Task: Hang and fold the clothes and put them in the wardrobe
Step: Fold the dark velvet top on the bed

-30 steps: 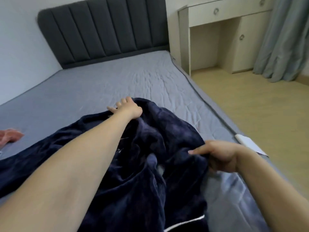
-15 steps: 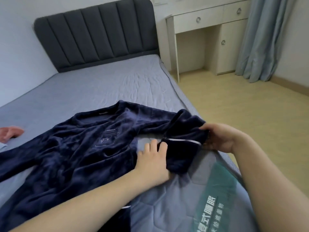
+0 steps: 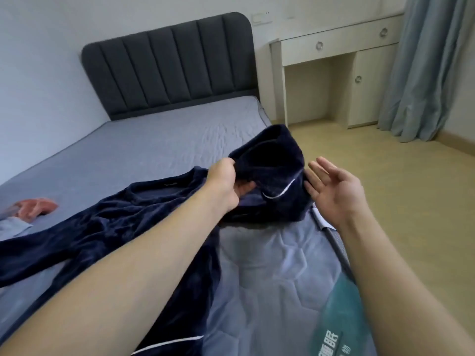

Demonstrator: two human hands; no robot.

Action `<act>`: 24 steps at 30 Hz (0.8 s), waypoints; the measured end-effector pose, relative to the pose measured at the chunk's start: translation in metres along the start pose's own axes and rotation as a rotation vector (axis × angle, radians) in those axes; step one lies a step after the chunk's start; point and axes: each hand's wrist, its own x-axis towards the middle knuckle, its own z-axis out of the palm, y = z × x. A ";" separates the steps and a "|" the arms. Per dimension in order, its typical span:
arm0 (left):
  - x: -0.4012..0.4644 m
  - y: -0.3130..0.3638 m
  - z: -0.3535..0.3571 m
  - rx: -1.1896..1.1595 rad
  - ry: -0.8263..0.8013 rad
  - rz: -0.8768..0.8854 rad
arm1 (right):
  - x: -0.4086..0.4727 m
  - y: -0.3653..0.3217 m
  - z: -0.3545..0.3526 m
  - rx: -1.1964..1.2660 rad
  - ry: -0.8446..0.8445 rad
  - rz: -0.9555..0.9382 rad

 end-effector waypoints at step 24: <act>0.186 0.021 -0.282 0.757 0.435 0.151 | 0.172 0.166 0.071 -0.676 0.294 0.464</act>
